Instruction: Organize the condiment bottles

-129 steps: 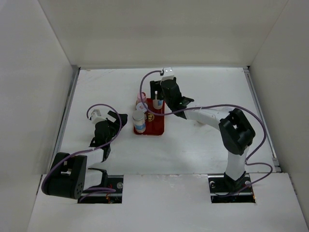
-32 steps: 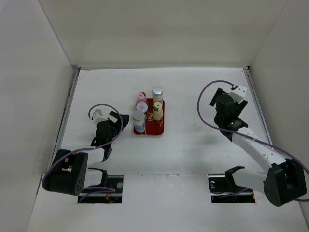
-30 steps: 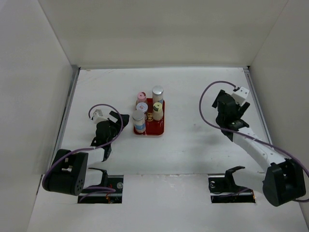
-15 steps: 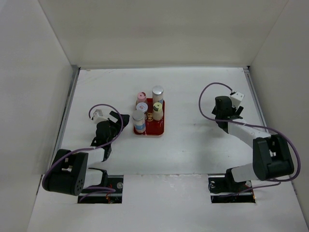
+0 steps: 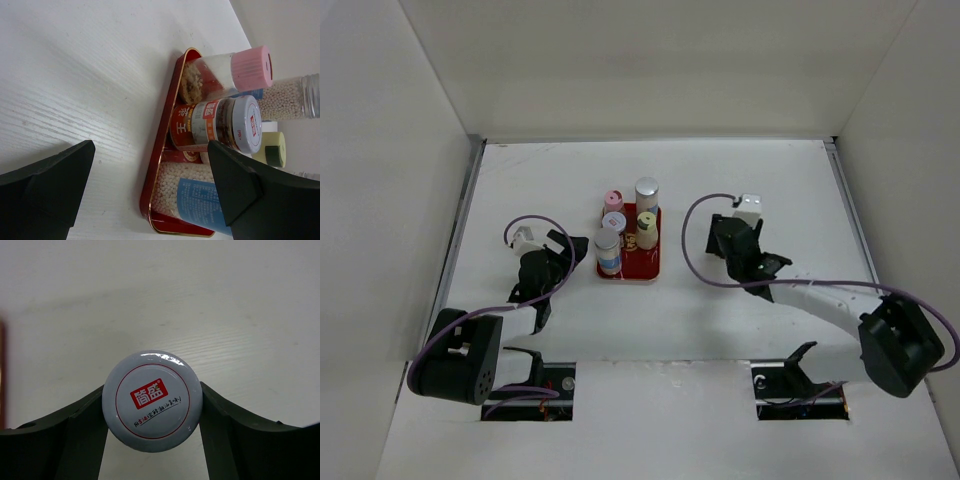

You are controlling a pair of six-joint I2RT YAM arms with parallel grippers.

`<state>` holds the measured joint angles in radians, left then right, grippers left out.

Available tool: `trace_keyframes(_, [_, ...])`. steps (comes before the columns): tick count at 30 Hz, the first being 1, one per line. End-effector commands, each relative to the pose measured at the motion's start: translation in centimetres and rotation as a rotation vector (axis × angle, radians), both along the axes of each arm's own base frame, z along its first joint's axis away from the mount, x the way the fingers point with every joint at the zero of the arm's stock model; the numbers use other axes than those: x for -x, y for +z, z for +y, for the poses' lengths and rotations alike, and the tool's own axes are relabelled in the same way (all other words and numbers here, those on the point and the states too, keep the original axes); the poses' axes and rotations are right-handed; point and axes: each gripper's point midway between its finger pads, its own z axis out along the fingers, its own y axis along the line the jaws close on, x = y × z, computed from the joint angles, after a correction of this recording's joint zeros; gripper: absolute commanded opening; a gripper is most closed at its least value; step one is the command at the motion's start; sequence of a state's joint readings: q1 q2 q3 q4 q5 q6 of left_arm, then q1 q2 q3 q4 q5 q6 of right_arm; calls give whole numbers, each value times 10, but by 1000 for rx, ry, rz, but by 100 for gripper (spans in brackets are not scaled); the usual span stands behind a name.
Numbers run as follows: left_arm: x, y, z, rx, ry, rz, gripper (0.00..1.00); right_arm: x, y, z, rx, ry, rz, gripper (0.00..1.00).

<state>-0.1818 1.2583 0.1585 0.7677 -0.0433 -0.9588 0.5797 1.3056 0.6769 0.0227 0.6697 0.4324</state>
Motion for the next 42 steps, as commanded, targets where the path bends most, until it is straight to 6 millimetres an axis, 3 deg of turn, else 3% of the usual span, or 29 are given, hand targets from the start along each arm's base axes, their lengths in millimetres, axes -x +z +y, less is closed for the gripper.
trace_keyframes(1, [-11, 24, -3, 23, -4, -79, 100, -5, 74, 62, -123, 132, -194, 55])
trace_keyframes(6, [-11, 24, 0, 18, 7, -82, 100, 10, 97, 151, -208, 334, -216, 55])
trace_keyframes(10, [-11, 28, 2, 20, 13, -94, 100, 17, 95, 209, -228, 455, -207, 56])
trace_keyframes(16, [-10, 26, 3, 23, 7, -90, 100, 15, 72, 251, -199, 521, -189, 57])
trace_keyframes(25, [-11, 27, 3, 20, 13, -91, 100, 12, 39, 263, -147, 517, -175, 61])
trace_keyframes(30, [-11, 28, 5, 20, 17, -97, 100, 17, 27, 266, -116, 531, -159, 76])
trace_keyframes(32, [-11, 30, 5, 17, 23, -104, 100, 24, 32, 265, -118, 541, -162, 83])
trace_keyframes(37, [-10, 30, 9, 10, 38, -103, 100, 35, 63, 248, -152, 546, -210, 90])
trace_keyframes(38, [-10, 31, 10, 9, 39, -105, 100, 37, 71, 241, -164, 539, -229, 91])
trace_keyframes(39, [-10, 30, 12, 3, 49, -104, 100, 40, 78, 232, -173, 526, -244, 100])
trace_keyframes(42, [-10, 26, 20, -7, 72, -90, 100, 45, 91, 198, -194, 463, -282, 100])
